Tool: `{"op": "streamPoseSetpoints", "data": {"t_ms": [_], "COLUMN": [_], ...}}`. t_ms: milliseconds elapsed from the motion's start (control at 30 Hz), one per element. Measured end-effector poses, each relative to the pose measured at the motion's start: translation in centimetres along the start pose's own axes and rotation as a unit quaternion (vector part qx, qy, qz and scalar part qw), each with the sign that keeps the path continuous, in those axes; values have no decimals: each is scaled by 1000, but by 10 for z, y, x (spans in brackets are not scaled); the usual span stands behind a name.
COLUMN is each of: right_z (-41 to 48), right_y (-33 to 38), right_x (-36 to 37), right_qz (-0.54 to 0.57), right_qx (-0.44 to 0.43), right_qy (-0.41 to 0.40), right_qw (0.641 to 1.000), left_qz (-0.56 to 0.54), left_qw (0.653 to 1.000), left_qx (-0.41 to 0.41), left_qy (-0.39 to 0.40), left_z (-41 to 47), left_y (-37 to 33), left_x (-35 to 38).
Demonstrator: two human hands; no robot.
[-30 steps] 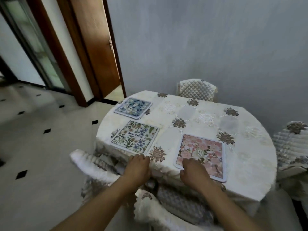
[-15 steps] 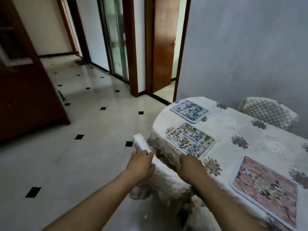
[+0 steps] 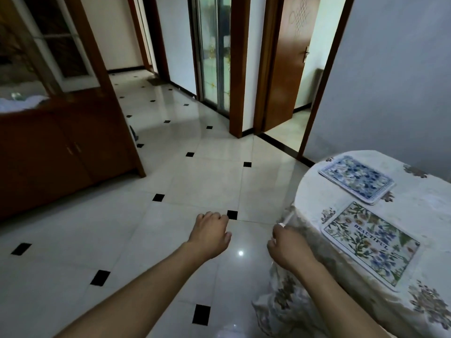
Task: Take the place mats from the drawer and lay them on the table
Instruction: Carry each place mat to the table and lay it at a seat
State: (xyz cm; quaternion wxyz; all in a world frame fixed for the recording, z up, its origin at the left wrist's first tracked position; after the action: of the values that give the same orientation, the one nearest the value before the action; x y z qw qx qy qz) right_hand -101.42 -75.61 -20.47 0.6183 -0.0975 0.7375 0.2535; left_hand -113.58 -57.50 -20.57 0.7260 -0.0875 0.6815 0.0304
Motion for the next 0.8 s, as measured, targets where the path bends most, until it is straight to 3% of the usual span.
{"op": "streamPoseSetpoints", "data": {"t_ms": [600, 800], "right_z": [324, 423], "right_y": [144, 159], "right_x": [24, 34], "right_qz": [30, 3], "right_qx": [-32, 8], "right_qy": [63, 62], "right_qw": [997, 998], "left_qz": [-1, -15], "left_qw": [997, 998], "left_qx": [-55, -12], "left_qy": [50, 54], "left_z": [225, 324], "left_y": [215, 281], "left_x": [8, 24]}}
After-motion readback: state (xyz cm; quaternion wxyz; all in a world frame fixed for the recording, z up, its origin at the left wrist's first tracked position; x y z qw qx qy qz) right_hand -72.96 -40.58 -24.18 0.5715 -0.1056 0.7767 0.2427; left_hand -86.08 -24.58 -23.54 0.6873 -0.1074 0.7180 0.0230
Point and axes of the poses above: each hand's wrist, its own z-axis towards the middle knuckle, its own x-axis out of the palm, y = z × x, the point moved 3 cm from there along z, towards the middle knuckle, and after that the axes turned 15 degrees about x, right-handed, at the moved point
